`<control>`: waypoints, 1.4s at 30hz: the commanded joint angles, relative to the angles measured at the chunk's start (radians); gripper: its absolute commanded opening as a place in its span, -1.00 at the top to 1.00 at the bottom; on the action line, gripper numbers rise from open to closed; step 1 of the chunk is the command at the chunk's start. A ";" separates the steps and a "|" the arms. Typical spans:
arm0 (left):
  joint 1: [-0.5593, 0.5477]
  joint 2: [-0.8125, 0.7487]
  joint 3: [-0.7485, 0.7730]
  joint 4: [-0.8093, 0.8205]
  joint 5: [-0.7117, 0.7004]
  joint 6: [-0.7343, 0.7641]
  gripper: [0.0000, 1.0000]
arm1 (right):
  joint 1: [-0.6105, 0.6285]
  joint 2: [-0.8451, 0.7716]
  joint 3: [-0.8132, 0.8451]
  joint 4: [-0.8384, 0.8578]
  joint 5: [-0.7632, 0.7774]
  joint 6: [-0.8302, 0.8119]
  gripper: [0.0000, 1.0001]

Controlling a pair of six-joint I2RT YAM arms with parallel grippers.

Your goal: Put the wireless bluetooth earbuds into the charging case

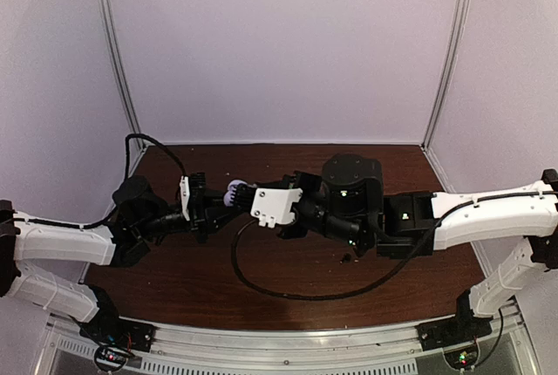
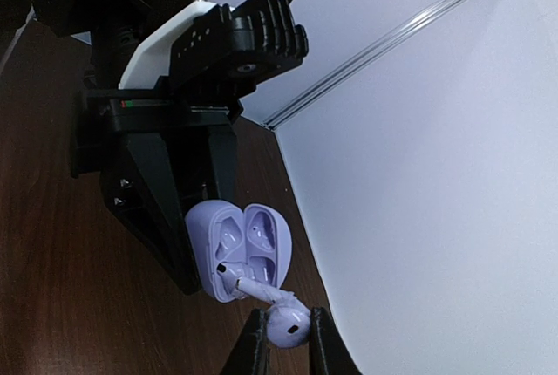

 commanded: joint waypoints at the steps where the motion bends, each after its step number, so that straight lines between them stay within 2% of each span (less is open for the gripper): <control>1: -0.010 0.006 0.026 0.043 0.005 0.018 1.00 | 0.010 0.016 0.044 0.023 0.047 -0.013 0.77; 42: -0.015 -0.011 -0.018 0.166 -0.032 -0.053 1.00 | 0.054 0.124 0.115 -0.018 0.089 -0.086 0.78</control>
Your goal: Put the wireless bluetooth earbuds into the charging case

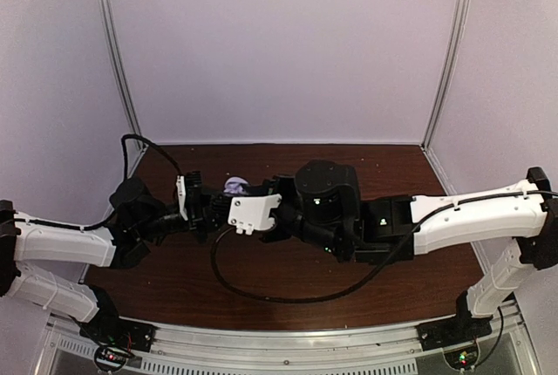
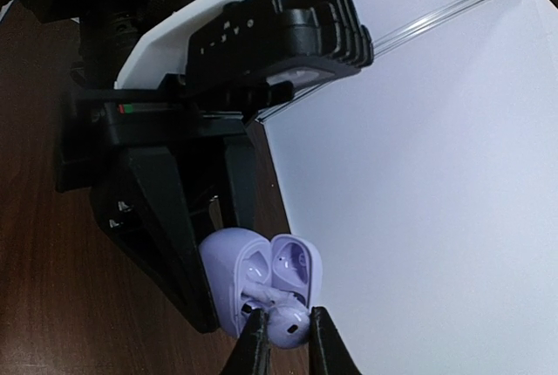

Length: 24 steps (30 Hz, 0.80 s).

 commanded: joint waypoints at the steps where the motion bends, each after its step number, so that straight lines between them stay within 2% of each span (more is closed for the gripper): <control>1: -0.005 -0.012 -0.007 0.101 -0.023 -0.021 1.00 | 0.017 0.017 0.026 -0.029 0.002 -0.013 0.77; 13: -0.003 -0.006 -0.006 0.156 -0.036 -0.070 1.00 | 0.025 0.021 0.029 -0.048 0.003 -0.005 0.63; 24: -0.004 0.008 0.013 0.136 0.036 -0.049 1.00 | 0.025 0.024 0.029 -0.015 -0.012 -0.003 0.51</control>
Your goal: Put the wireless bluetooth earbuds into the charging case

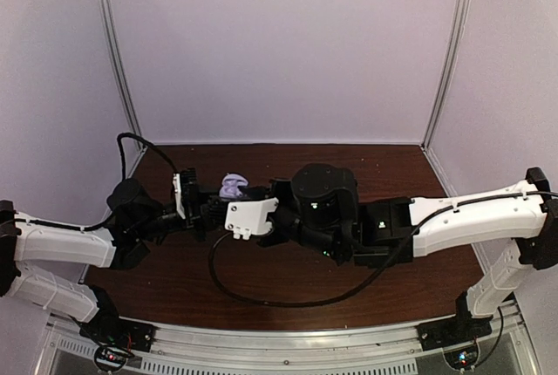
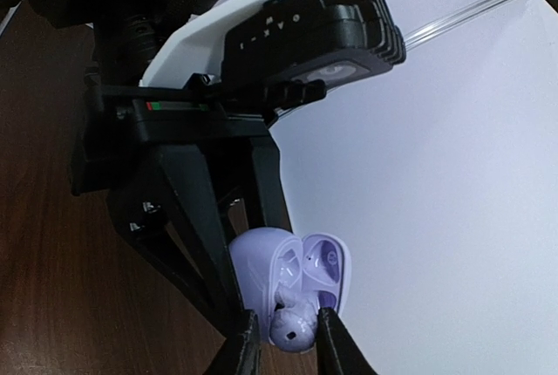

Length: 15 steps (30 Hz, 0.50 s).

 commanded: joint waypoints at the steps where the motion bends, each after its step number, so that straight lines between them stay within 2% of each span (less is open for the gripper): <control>1: -0.002 0.009 0.021 0.070 0.043 0.003 1.00 | 0.007 0.015 0.018 -0.004 -0.014 0.004 0.51; 8: -0.003 0.004 0.022 0.060 0.062 0.007 1.00 | 0.004 0.019 0.026 0.007 -0.013 0.008 0.42; 15: -0.002 0.008 0.013 0.093 0.056 -0.030 1.00 | 0.004 -0.009 0.008 0.040 -0.018 0.019 0.00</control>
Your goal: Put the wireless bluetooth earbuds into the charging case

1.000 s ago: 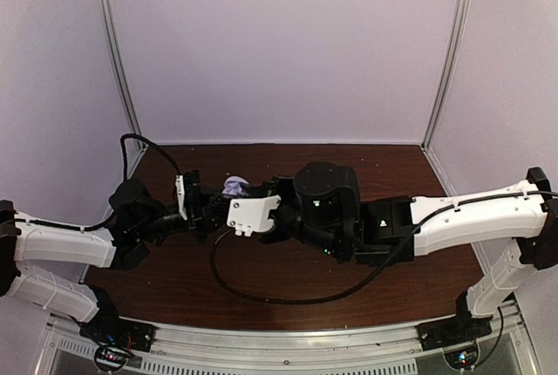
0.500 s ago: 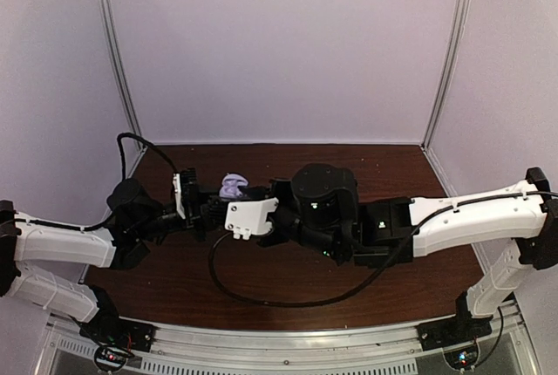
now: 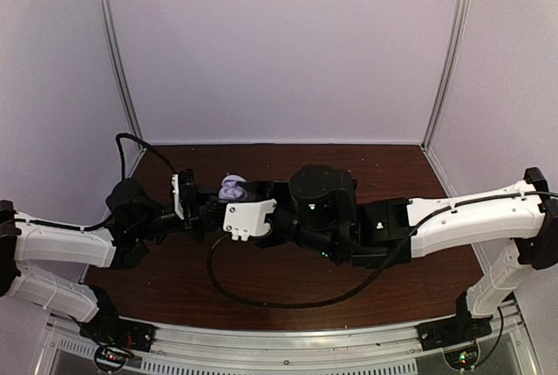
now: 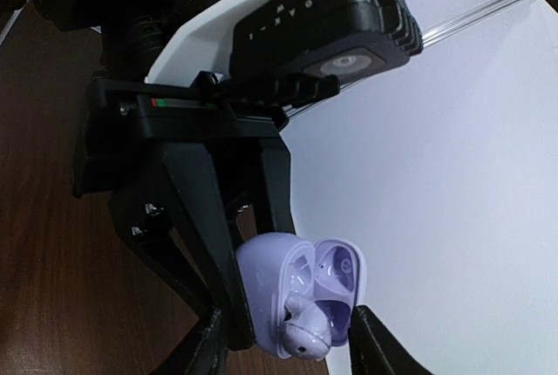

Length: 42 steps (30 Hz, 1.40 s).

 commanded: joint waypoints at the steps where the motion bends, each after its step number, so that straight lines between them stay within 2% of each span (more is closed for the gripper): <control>1: -0.002 0.012 0.013 0.081 0.019 -0.026 1.00 | 0.004 -0.024 0.000 0.042 -0.015 0.017 -0.04; 7: 0.001 0.019 0.017 0.074 0.059 -0.043 1.00 | -0.003 -0.077 -0.035 0.074 -0.078 0.067 -0.28; 9: 0.008 0.024 0.023 0.057 0.076 -0.052 1.00 | -0.019 -0.104 -0.052 0.076 -0.121 0.117 -0.47; 11: 0.013 0.033 0.032 0.048 0.097 -0.065 1.00 | -0.040 -0.126 -0.057 0.041 -0.175 0.189 -0.82; 13: 0.018 0.043 0.032 0.073 0.124 -0.085 1.00 | -0.071 -0.148 -0.071 0.023 -0.239 0.255 -0.97; 20: 0.024 0.105 0.064 0.113 0.249 -0.103 1.00 | -0.223 -0.270 -0.175 0.023 -0.564 0.450 -1.00; 23: 0.024 0.132 0.079 0.145 0.300 -0.128 1.00 | -0.257 -0.305 -0.206 0.009 -0.663 0.483 -1.00; 31: 0.024 0.181 0.112 0.177 0.355 -0.172 1.00 | -0.261 -0.282 -0.177 -0.056 -0.769 0.510 -1.00; 42: 0.021 0.198 0.123 0.144 0.379 -0.146 1.00 | -0.262 -0.206 -0.120 -0.070 -0.717 0.519 -1.00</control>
